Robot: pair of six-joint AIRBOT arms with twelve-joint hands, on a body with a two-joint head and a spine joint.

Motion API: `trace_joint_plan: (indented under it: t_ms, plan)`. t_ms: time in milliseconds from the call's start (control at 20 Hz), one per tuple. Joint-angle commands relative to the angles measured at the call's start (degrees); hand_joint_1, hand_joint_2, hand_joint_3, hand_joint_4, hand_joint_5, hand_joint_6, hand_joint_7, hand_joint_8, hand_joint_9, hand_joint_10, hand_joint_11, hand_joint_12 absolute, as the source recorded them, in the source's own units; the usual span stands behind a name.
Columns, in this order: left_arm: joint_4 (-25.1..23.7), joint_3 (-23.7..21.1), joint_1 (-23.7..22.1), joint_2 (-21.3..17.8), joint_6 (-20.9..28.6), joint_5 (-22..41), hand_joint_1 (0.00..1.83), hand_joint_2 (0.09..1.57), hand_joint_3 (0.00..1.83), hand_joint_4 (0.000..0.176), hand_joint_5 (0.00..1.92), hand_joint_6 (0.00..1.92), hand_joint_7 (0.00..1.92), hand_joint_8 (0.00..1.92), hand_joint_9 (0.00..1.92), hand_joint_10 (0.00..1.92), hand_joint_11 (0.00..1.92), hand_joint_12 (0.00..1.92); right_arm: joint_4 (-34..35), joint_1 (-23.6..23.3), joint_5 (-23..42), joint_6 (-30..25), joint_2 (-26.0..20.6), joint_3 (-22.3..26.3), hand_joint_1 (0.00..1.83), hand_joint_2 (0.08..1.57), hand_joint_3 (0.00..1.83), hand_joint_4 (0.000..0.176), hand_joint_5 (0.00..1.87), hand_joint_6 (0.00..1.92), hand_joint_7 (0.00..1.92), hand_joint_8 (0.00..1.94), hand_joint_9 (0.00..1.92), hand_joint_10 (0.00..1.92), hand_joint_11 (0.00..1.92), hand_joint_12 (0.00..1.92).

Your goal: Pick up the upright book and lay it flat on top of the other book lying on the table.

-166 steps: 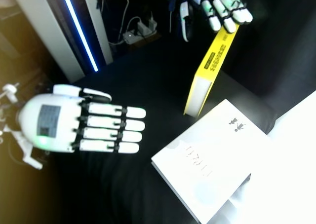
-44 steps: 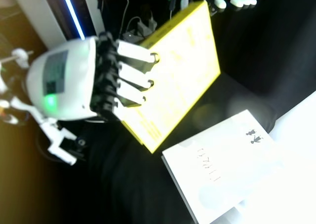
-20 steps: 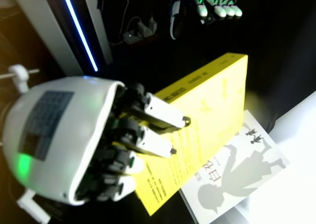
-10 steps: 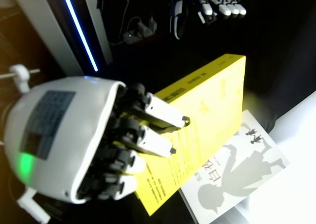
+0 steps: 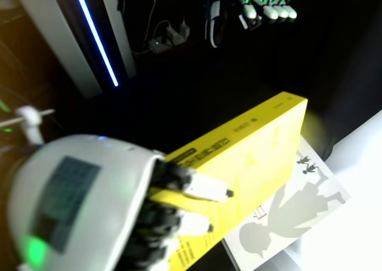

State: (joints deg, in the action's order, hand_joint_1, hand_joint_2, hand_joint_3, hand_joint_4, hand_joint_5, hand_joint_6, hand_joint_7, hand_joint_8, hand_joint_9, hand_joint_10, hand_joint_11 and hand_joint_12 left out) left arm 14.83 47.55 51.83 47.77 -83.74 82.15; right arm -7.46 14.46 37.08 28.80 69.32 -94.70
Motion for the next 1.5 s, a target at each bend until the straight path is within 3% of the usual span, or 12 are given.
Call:
trace_joint_plan:
  t_ms: [0, 350, 450, 600, 750, 850, 900, 950, 1000, 1150, 1250, 1450]
  plan:
    - [-0.99, 0.22, -0.58, -0.09, 0.2, 6.99, 0.64, 1.07, 0.01, 0.176, 0.0, 0.0, 0.0, 0.0, 0.0, 0.0, 0.0, 0.0, -0.91, 0.12, 3.37, 0.84, -0.23, -0.29, 1.7, 0.57, 1.16, 0.176, 1.4, 1.92, 1.54, 1.94, 1.64, 1.92, 1.63, 1.92]
    - [-0.68, 0.22, -0.46, -0.08, 0.25, 7.01, 0.66, 1.08, 0.01, 0.176, 0.0, 0.0, 0.0, 0.0, 0.0, 0.0, 0.0, 0.0, -1.53, 3.31, 3.42, 0.84, 0.86, 0.09, 1.63, 0.72, 0.98, 0.176, 1.36, 1.92, 1.46, 1.94, 1.58, 1.92, 1.56, 1.92]
    - [-0.59, 0.21, -0.43, -0.06, 0.25, 7.02, 0.62, 1.08, 0.0, 0.176, 0.0, 0.0, 0.0, 0.0, 0.0, 0.0, 0.0, 0.0, -1.99, 4.08, 3.42, 0.84, 1.11, 0.27, 1.59, 0.73, 1.01, 0.176, 1.36, 1.92, 1.46, 1.94, 1.58, 1.92, 1.55, 1.92]
    - [-0.53, 0.22, -0.43, -0.04, 0.25, 7.01, 0.63, 1.09, 0.01, 0.159, 0.0, 0.0, 0.0, 0.0, 0.0, 0.0, 0.0, 0.0, -2.25, 4.45, 3.4, 0.83, 1.4, 0.2, 1.56, 0.74, 0.98, 0.176, 1.39, 1.92, 1.45, 1.94, 1.57, 1.92, 1.53, 1.92]
    - [-0.53, 0.22, -0.43, -0.04, 0.25, 7.01, 0.66, 1.09, 0.01, 0.168, 0.0, 0.0, 0.0, 0.0, 0.0, 0.0, 0.0, 0.0, -2.4, 4.5, 3.4, 0.83, 1.47, 0.19, 1.61, 0.67, 1.09, 0.176, 1.39, 1.92, 1.46, 1.94, 1.57, 1.92, 1.52, 1.92]
    - [-0.53, 0.21, -0.43, -0.02, 0.25, 7.01, 0.67, 1.1, 0.01, 0.15, 0.0, 0.0, 0.0, 0.0, 0.0, 0.0, 0.0, 0.0, -2.73, 4.56, 3.39, 0.81, 1.65, 0.18, 1.55, 0.68, 1.04, 0.176, 1.27, 1.92, 1.4, 1.94, 1.54, 1.92, 1.51, 1.92]
    - [-0.52, 0.24, -0.43, 0.01, 0.25, 7.0, 0.67, 1.1, 0.01, 0.147, 0.0, 0.0, 0.0, 0.0, 0.0, 0.0, 0.0, 0.0, -3.3, 4.58, 3.32, 0.81, 1.92, 0.16, 1.15, 0.61, 1.4, 0.0, 1.01, 1.88, 1.42, 1.94, 1.56, 1.92, 1.53, 1.92]
    - [-0.49, 0.26, -0.43, 0.04, 0.25, 6.97, 0.67, 1.1, 0.01, 0.154, 0.0, 0.0, 0.0, 0.0, 0.0, 0.0, 0.0, 0.0, -3.88, 4.58, 2.95, 0.79, 2.2, 0.09, 1.49, 0.63, 1.21, 0.12, 1.23, 1.91, 1.45, 1.94, 1.59, 1.92, 1.56, 1.92]
    - [-0.49, 0.25, -0.43, 0.05, 0.25, 6.97, 0.63, 1.11, 0.01, 0.149, 0.0, 0.0, 0.0, 0.0, 0.0, 0.0, 0.0, 0.0, -4.24, 4.62, 2.48, 0.79, 2.33, 0.02, 1.6, 0.71, 1.15, 0.174, 1.38, 1.92, 1.49, 1.94, 1.61, 1.92, 1.55, 1.92]
    - [-0.43, 0.21, -0.24, 0.05, 0.34, 6.99, 0.62, 1.11, 0.01, 0.144, 0.0, 0.0, 0.0, 0.0, 0.0, 0.0, 0.0, 0.0, -4.32, 4.8, 2.36, 0.75, 2.15, 0.04, 1.6, 0.7, 1.07, 0.176, 1.39, 1.92, 1.44, 1.94, 1.55, 1.92, 1.49, 1.92]
    - [-0.36, 0.21, -0.21, 0.06, 0.44, 6.99, 0.61, 1.1, 0.0, 0.172, 0.0, 0.0, 0.0, 0.0, 0.0, 0.0, 0.0, 0.0, -4.3, 4.8, 2.37, 0.45, 2.0, 0.12, 1.59, 0.67, 1.04, 0.176, 1.37, 1.92, 1.41, 1.94, 1.53, 1.92, 1.51, 1.92]
    - [-0.32, 0.3, -0.2, 0.13, 0.45, 6.92, 0.62, 1.1, 0.0, 0.176, 0.0, 0.0, 0.0, 0.0, 0.0, 0.0, 0.0, 0.0, -4.3, 4.8, 2.37, 0.45, 1.98, -0.08, 1.59, 0.65, 1.04, 0.176, 1.38, 1.92, 1.41, 1.94, 1.54, 1.92, 1.51, 1.92]
